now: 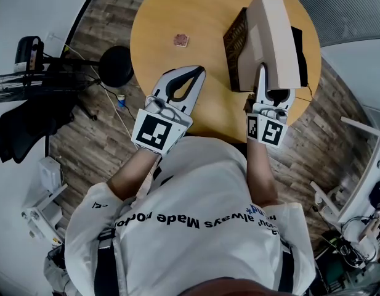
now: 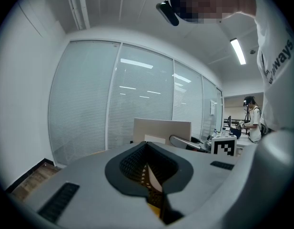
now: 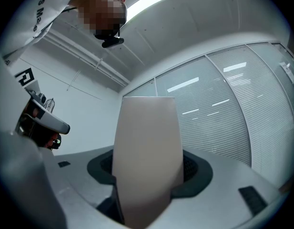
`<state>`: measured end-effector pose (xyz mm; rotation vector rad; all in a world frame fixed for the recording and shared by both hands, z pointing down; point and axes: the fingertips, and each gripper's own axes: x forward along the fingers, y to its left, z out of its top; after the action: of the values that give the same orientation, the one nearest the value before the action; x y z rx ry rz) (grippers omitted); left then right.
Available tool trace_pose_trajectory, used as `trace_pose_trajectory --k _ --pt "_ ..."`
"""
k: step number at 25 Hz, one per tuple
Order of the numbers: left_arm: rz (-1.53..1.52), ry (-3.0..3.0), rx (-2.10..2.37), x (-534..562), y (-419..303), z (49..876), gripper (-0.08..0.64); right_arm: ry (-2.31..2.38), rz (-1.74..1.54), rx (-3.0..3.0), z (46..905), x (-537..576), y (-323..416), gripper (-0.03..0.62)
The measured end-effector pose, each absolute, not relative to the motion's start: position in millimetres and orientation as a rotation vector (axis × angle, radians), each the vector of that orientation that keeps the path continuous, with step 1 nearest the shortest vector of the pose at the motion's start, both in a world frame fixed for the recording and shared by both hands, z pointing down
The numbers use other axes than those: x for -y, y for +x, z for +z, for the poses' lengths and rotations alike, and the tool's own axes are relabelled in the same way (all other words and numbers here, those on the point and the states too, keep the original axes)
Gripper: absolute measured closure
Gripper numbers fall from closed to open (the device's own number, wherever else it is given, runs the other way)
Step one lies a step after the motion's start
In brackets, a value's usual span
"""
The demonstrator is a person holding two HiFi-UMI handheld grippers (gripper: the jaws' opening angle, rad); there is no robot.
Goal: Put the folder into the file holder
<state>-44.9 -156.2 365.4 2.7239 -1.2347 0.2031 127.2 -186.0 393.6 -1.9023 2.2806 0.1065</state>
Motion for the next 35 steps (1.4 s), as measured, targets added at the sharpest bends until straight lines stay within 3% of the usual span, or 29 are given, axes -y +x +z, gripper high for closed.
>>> trace_pose_trajectory --k 35 --pt "0.207 2.709 1.247 144.3 -55.0 366.9 0.535 -1.916 0.05 -2.4 414.2 180.6 114.2 0.299"
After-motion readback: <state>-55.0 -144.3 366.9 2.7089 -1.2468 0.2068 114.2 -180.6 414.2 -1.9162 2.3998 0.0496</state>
